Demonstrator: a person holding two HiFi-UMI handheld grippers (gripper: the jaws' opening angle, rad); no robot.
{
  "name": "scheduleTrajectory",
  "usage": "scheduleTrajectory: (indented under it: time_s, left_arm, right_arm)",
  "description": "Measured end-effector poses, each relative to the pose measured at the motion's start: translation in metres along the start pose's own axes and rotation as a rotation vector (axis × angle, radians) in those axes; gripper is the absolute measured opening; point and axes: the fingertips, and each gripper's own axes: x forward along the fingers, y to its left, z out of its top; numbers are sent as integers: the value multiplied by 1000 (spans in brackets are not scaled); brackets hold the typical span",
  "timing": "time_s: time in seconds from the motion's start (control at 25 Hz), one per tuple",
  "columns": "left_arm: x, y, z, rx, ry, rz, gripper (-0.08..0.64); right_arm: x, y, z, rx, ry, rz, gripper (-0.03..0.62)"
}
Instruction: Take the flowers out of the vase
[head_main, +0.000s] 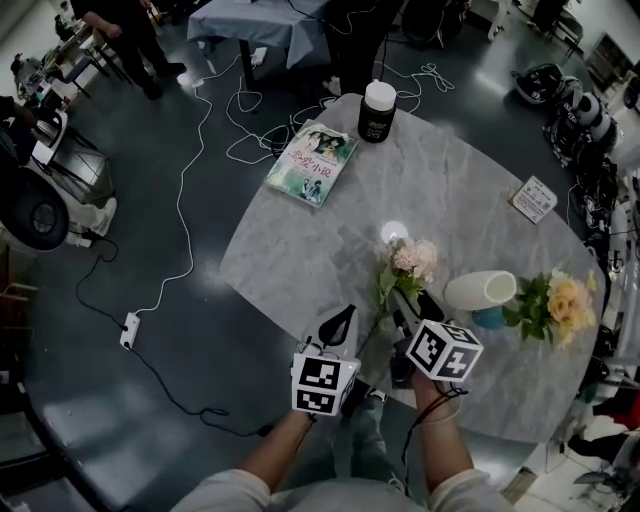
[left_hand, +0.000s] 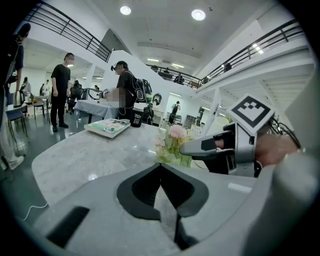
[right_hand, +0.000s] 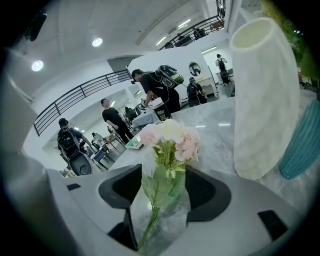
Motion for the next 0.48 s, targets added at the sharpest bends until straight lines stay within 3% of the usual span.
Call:
scheduleTrajectory:
  time_s: [0.48]
  left_arm:
    - [-21,-27,28,-7,-59,-3,9]
  right_arm:
    - [-45,-6,3,-22,-15,-31,230]
